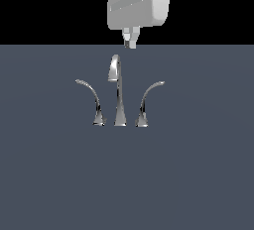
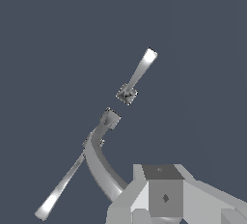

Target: Turn on the faucet by rotating a designated handle.

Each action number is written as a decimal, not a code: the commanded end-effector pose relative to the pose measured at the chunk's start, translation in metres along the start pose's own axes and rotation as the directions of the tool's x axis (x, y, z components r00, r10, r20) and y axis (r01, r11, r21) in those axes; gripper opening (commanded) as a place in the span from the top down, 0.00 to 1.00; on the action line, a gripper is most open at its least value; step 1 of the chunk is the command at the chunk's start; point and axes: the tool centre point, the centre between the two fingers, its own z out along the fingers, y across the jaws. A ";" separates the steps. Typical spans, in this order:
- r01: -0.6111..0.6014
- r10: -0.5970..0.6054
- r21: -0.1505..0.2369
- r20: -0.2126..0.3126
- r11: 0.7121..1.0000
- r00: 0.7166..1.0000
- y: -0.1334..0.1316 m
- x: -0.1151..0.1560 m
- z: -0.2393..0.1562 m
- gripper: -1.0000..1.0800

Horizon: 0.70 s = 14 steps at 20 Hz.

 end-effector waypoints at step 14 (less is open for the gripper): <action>-0.412 0.412 -0.012 -0.003 0.911 0.911 -0.027 0.089 0.087 1.00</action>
